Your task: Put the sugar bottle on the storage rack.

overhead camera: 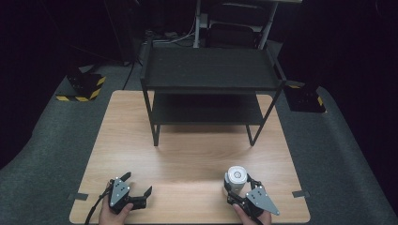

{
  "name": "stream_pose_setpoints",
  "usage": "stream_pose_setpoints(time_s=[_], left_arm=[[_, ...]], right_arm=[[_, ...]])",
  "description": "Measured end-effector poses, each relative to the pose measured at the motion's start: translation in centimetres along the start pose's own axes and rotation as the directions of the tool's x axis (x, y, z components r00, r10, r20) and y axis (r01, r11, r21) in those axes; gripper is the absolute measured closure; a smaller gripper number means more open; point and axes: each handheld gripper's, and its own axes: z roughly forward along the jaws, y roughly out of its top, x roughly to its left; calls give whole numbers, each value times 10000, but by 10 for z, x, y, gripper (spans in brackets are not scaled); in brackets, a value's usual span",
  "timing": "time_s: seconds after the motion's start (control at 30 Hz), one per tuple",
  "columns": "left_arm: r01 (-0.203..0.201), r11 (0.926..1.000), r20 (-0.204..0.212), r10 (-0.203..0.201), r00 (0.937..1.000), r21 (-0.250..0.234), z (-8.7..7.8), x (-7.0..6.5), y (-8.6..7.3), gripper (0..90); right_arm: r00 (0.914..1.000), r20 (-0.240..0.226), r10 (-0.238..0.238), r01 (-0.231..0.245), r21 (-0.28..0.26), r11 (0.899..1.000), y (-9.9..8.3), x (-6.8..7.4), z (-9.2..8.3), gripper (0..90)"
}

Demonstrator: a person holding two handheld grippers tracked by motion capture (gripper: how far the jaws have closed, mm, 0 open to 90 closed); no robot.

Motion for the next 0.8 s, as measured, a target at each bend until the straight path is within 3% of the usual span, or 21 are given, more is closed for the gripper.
stream_pose_setpoints(time_s=[0.67, 0.8], left_arm=[[26, 10000, 2, -26, 10000, 12, 0, 0, 0, 7], [35, 10000, 8, -35, 10000, 20, 0, 0, 0, 7]], right_arm=[[9998, 145, 101, -98, -192, 9998, 42, -32, 20, 285], [9999, 74, 132, -130, -191, 9997, 57, -40, 27, 285]])
